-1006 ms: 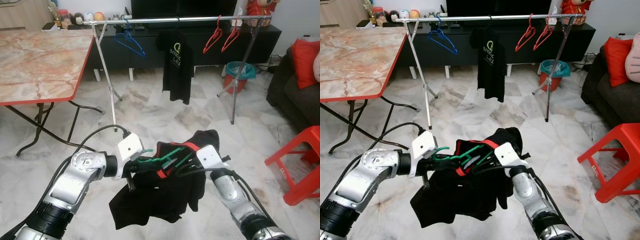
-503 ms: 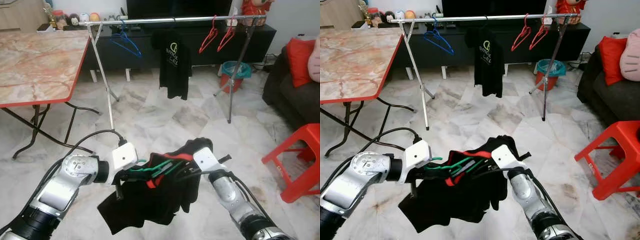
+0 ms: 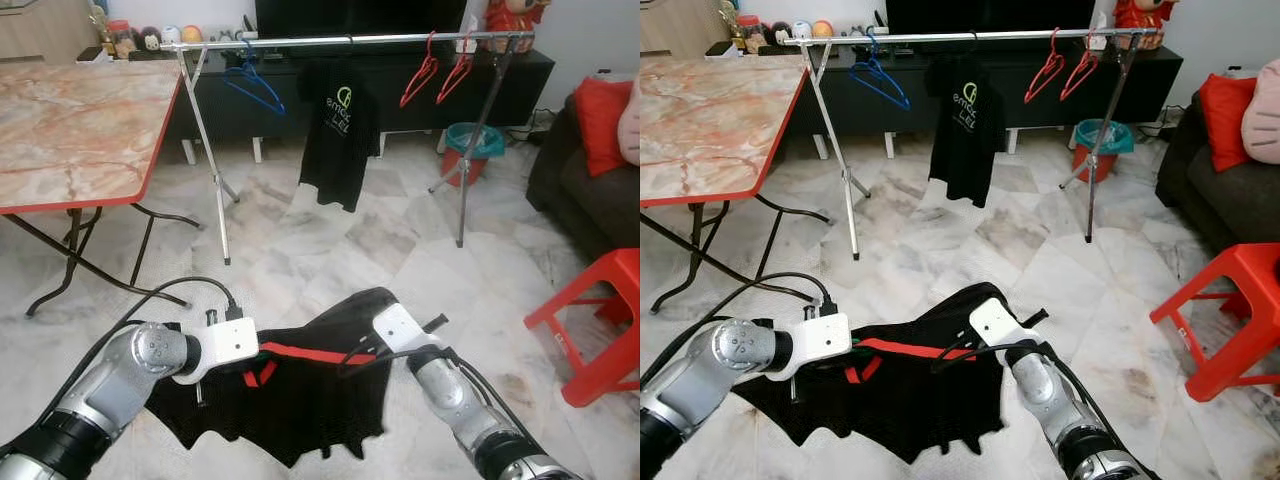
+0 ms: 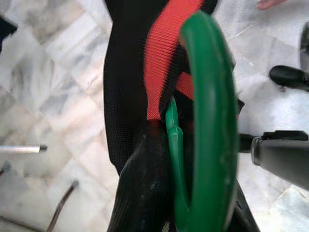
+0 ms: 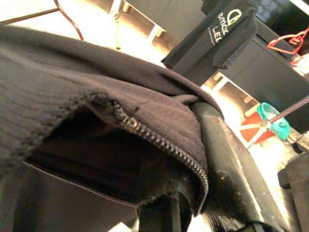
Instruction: Hang hanger
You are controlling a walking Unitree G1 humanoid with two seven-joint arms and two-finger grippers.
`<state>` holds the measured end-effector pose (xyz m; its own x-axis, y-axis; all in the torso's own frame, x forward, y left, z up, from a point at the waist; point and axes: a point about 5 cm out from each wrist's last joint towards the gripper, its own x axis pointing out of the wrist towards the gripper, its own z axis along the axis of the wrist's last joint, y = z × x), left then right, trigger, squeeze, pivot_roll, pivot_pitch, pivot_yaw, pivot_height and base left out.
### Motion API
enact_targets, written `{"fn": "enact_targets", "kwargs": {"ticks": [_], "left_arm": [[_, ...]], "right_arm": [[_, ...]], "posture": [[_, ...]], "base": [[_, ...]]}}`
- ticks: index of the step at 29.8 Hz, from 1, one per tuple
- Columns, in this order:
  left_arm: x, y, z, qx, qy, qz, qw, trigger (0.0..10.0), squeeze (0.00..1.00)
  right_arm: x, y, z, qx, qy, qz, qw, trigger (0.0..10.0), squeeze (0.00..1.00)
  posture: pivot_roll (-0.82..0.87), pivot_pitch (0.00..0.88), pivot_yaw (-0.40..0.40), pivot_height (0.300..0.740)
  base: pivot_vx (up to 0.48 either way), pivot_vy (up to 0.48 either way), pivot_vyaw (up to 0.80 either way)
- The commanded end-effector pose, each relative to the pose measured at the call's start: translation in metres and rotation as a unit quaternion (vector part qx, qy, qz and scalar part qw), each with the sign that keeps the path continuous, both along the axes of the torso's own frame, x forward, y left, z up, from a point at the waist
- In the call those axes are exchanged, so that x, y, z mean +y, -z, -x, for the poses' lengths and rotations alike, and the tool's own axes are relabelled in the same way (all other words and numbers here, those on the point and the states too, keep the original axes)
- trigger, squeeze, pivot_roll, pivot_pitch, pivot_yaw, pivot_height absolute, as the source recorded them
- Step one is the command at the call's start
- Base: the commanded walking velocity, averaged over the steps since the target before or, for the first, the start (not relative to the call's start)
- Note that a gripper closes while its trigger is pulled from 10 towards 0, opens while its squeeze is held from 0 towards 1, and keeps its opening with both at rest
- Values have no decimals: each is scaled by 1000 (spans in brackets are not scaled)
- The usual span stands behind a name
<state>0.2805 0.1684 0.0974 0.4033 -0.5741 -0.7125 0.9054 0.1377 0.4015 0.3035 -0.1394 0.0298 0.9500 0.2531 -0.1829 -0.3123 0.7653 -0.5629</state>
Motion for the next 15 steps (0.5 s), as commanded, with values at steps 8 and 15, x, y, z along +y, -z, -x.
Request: {"fn": "enact_targets", "kwargs": {"ticks": [8,15], "left_arm": [[15,-33,21,53,62,114,990,10000,0],[31,-55,19,51,43,184,981,10000,0]], "right_arm": [[-3,-2,-3,9,0,0,1000,0,0],[-4,1,-3,21,3,-1,1000,0,0]], "posture": [[25,0,-11,740],[35,0,-15,740]], "base": [[0,0,0],[0,0,0]]}}
